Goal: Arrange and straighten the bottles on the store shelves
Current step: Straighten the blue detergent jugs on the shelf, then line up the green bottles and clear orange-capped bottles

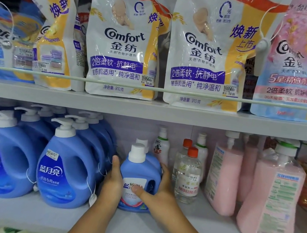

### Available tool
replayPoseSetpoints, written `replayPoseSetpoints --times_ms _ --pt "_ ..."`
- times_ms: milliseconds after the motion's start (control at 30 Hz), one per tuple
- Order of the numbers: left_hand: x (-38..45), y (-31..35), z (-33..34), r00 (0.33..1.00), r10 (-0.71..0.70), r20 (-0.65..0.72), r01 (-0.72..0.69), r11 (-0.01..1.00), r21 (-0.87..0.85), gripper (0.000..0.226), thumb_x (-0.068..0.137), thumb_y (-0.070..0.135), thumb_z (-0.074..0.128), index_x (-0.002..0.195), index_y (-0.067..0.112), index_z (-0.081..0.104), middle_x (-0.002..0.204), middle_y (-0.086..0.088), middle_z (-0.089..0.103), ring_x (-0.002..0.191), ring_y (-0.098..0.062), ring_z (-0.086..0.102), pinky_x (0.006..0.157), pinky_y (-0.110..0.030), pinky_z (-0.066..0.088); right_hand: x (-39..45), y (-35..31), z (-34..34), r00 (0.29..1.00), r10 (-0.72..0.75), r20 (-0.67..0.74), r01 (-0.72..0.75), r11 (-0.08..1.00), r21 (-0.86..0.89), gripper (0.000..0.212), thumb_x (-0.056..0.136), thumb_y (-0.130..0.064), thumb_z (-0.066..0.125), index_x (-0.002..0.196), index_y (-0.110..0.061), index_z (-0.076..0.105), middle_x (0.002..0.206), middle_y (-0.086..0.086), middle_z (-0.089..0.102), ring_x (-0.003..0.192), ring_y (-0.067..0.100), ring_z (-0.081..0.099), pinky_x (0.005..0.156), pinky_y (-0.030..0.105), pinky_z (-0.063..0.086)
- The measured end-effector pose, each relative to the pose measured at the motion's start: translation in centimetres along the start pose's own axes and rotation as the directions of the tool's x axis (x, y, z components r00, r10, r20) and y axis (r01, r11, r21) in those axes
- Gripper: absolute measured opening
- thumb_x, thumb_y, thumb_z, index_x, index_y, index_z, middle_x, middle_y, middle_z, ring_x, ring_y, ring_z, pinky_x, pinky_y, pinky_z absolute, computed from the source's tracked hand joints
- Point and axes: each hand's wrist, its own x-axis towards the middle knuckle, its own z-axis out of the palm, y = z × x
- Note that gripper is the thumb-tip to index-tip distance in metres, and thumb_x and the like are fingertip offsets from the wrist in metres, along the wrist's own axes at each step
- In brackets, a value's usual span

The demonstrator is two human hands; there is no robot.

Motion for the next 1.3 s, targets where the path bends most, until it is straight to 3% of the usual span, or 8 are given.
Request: replayPoseSetpoints --times_ms 267,400,500,700,900,1000,1167,1300 --pt "-0.4 0.4 0.3 0.997 -0.017 -0.072 0.014 0.999 -0.038 0.075 0.05 0.111 0.028 0.089 0.06 0.067 0.113 0.017 0.069 0.116 -0.019 0.063 0.11 -0.047 0.046 -0.7 -1.3 -1.7 0.986 -0.098 -0.135 0.088 0.993 -0.078 0.061 0.078 -0.04 0.085 0.126 -0.053 0.049 0.127 -0.029 0.058 0.121 -0.002 0.059 0.093 0.012 0.048" --pt "-0.4 0.8 0.0 0.998 0.062 0.021 -0.061 0.998 -0.023 0.067 0.076 0.095 0.031 0.103 0.049 0.073 0.101 0.015 0.078 0.101 -0.015 0.071 0.092 -0.04 0.052 0.4 -3.0 -8.4 0.726 -0.398 -0.56 0.171 0.894 -0.414 0.047 0.082 -0.05 0.072 0.122 -0.028 0.059 0.121 -0.006 0.061 0.114 0.012 0.059 0.095 0.026 0.047" --pt "-1.3 1.4 0.2 0.979 0.199 0.03 -0.2 0.979 0.029 0.052 0.09 0.068 0.031 0.112 0.037 0.067 0.113 0.011 0.073 0.115 -0.019 0.066 0.1 -0.047 0.051 2.3 -4.2 -10.1 0.924 -0.07 -0.375 -0.075 0.93 -0.359 0.054 0.082 -0.038 0.082 0.128 -0.023 0.06 0.119 -0.003 0.067 0.11 0.018 0.065 0.091 0.03 0.052" --pt "-8.2 1.2 1.1 0.727 0.687 -0.02 -0.68 0.723 0.124 0.044 0.089 0.038 0.061 0.133 0.035 0.052 0.137 0.01 0.054 0.125 -0.022 0.057 0.1 -0.038 0.049 1.2 -4.0 -11.1 0.972 0.077 -0.223 -0.165 0.9 -0.405 0.033 0.082 -0.041 0.08 0.111 -0.031 0.068 0.107 -0.009 0.073 0.099 0.014 0.072 0.086 0.035 0.059" --pt "-13.2 -0.8 5.2 0.811 0.359 0.462 -0.459 0.88 0.124 0.1 0.068 0.048 0.086 0.146 0.059 0.024 0.142 0.037 0.046 0.129 0.01 0.051 0.1 -0.012 0.047 -3.8 -6.5 -10.7 0.995 0.09 -0.029 -0.095 0.948 -0.305 0.044 0.08 -0.076 0.06 0.109 -0.045 0.069 0.108 -0.027 0.072 0.104 -0.009 0.064 0.087 0.013 0.049" --pt "-13.2 -1.0 5.4 0.823 0.352 0.445 -0.448 0.885 0.128 0.099 0.067 0.042 0.087 0.138 0.07 0.024 0.133 0.041 0.054 0.114 0.011 0.062 0.087 -0.003 0.047 -2.2 -7.1 -11.4 0.979 0.092 -0.184 -0.124 0.978 -0.169 0.052 0.086 -0.077 0.051 0.112 -0.036 0.071 0.11 -0.019 0.074 0.105 -0.001 0.067 0.093 0.024 0.052" --pt "-13.8 -1.1 4.7 0.862 0.345 0.372 -0.425 0.891 0.159 0.097 0.068 0.05 0.08 0.145 0.064 0.023 0.132 0.03 0.061 0.108 0.004 0.068 0.09 -0.026 0.058 4.5 -4.9 -10.9 0.943 0.104 -0.317 -0.21 0.923 -0.323 0.037 0.094 -0.042 0.066 0.124 -0.019 0.061 0.127 0.01 0.067 0.106 0.026 0.067 0.084 0.032 0.053" --pt "-13.9 -1.1 4.3 0.893 0.34 0.294 -0.4 0.899 0.176 0.096 0.064 0.051 0.08 0.139 0.071 0.023 0.125 0.027 0.065 0.099 0.002 0.072 0.082 -0.023 0.06 9.2 -3.9 -8.8 0.96 0.041 -0.277 -0.208 0.768 -0.605 0.088 0.092 -0.046 0.069 0.158 -0.006 0.025 0.155 0.019 0.039 0.143 0.033 0.039 0.109 0.037 0.038"
